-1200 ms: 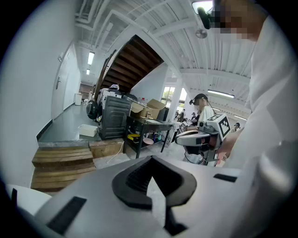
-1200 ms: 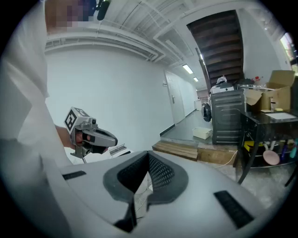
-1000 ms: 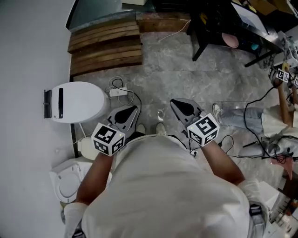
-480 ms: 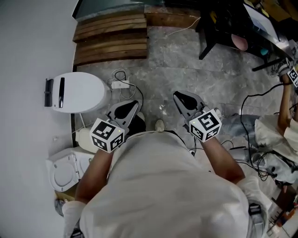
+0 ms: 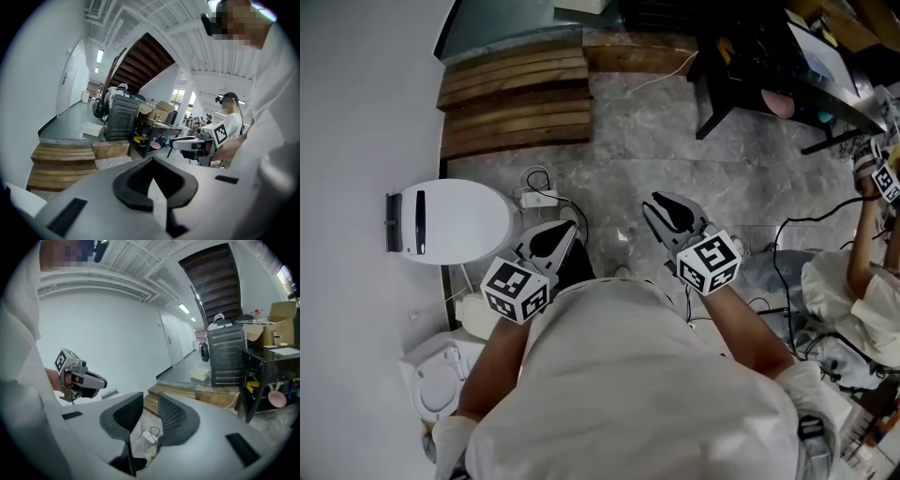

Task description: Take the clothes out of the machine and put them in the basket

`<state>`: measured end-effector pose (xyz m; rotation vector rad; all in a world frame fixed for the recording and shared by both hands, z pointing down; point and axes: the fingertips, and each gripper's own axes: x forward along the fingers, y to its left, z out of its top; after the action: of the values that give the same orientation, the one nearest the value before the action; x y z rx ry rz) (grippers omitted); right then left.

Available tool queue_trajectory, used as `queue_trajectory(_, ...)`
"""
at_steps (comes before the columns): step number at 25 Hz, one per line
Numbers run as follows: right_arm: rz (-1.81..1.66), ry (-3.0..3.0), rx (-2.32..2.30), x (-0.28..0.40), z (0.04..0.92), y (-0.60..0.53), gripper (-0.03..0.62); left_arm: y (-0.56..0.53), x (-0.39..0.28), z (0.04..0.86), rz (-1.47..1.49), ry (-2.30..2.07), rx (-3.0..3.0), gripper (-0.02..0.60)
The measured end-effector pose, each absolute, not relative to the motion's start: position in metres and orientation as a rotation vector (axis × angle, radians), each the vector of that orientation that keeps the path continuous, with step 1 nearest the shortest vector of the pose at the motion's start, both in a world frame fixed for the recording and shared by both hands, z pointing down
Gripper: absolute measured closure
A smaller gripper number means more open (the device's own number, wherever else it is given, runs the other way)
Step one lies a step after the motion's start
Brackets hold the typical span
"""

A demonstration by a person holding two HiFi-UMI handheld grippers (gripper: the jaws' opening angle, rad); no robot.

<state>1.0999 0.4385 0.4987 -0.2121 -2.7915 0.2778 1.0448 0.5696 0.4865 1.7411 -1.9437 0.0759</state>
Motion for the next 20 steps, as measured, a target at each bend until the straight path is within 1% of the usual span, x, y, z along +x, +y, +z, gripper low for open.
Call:
queue_trajectory(4,0.282,-2.755,-0.114,1.042,0.510,0.414,0.514,0.547,0.981,0.497,0.064,-1.891,1.791,0.586)
queue_trajectory(8,0.265,-2.734,-0.047,0.975,0.505,0.402,0.513,0.533,0.914,0.489,0.057,-1.850,1.852,0.586)
queue_trajectory(14,0.239,-2.728,-0.008,0.860,0.491,0.401,0.514,0.537,0.809,0.484,0.067,-1.784,1.904,0.586)
queue_trajectory(17,0.232,-2.745,-0.013,0.818,0.486,0.398,0.514,0.539,0.773,0.485,0.093,-1.790,1.906,0.586)
queue_trajectory(20,0.219,-2.755,-0.009,0.792,0.481,0.390,0.514,0.537,0.747,0.483,0.082,-1.810,1.894,0.586)
